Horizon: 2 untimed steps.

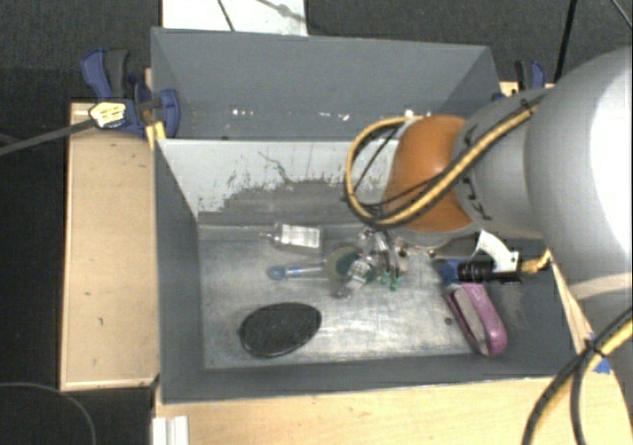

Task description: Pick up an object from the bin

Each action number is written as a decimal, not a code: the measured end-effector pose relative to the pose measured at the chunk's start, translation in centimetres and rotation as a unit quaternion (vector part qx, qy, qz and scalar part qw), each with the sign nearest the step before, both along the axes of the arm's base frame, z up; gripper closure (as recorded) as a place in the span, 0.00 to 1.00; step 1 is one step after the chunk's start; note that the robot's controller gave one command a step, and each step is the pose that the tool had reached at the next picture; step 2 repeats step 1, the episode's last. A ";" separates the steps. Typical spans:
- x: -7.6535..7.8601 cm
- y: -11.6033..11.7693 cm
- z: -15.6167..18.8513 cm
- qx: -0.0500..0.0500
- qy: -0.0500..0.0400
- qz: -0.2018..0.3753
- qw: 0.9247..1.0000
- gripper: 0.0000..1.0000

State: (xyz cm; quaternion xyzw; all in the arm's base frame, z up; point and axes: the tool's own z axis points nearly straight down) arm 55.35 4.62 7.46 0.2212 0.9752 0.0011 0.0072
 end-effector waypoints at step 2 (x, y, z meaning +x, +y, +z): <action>0.2 0.0 4.8 0.001 0.004 0.003 1.000 1.00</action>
Offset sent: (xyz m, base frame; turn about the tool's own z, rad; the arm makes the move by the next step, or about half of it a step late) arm 0.0000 0.0001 0.0443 0.0000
